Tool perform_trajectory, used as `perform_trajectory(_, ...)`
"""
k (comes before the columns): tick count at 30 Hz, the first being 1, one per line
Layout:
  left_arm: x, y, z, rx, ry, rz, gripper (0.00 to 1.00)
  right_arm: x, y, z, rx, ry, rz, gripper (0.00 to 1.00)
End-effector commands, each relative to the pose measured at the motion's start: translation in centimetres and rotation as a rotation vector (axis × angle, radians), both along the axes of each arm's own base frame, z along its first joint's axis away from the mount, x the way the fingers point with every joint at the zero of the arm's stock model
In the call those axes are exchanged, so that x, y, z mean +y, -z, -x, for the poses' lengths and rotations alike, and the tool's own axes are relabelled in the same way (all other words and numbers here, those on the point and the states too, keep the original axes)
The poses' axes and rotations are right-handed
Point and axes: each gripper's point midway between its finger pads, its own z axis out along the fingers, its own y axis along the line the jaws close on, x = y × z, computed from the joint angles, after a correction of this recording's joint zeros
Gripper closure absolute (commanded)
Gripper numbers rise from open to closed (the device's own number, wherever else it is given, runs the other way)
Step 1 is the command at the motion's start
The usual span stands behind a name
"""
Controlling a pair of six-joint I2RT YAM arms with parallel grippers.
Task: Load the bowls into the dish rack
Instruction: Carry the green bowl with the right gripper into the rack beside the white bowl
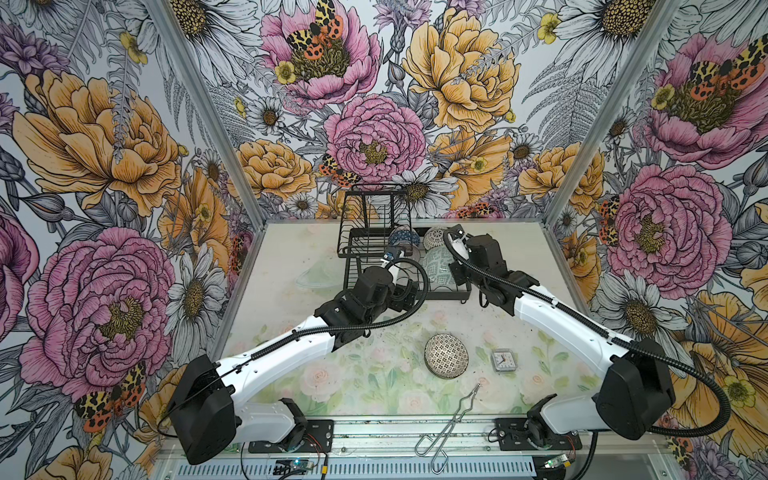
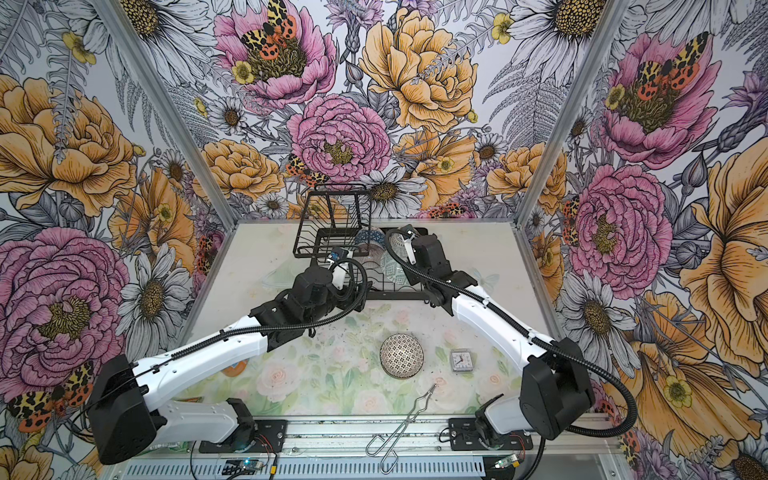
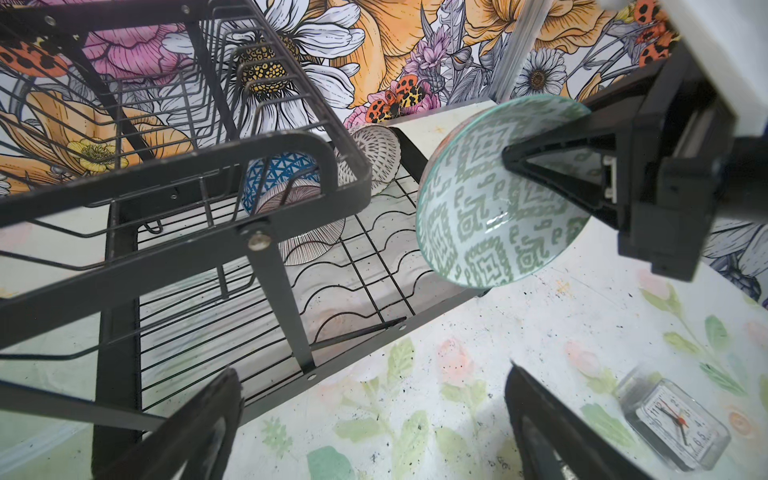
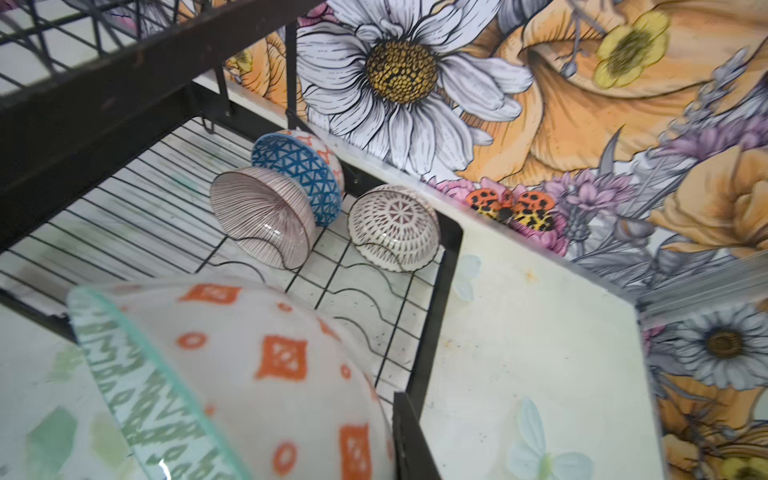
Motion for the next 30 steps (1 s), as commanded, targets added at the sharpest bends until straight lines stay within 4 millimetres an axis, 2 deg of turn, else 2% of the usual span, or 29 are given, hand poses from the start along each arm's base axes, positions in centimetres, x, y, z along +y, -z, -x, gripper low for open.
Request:
perform_trajectory(1, 0.2, -1.5, 0.2, -0.021, 0.015, 0.014, 0.01, -2.1, -3.9, -2.3, -0.25, 0.086, 0.116, 1.0)
perform_trajectory(3, 0.2, -1.5, 0.2, -0.02, 0.016, 0.016, 0.01, -2.5, -4.2, -2.9, -0.337, 0.088, 0.187, 1.0)
perform_trajectory(7, 0.3, -1.4, 0.2, -0.018, 0.019, 0.018, 0.01, -2.1, -4.2, -4.0, -0.455, 0.041, 0.325, 1.0)
perform_trajectory(14, 0.3, -1.0, 0.2, -0.011, 0.024, 0.02, 0.01, -2.3, -2.9, -7.4, -0.53, 0.011, 0.503, 1.0)
perform_trajectory(18, 0.3, -0.7, 0.2, -0.003, 0.027, 0.025, 0.01, -2.3, -1.2, -9.5, -0.534, -0.024, 0.596, 1.0)
perform_trajectory(30, 0.8, -0.4, 0.1, 0.005, 0.022, 0.022, 0.01, -0.7, 1.9, -13.2, -0.583, -0.168, 0.636, 1.0)
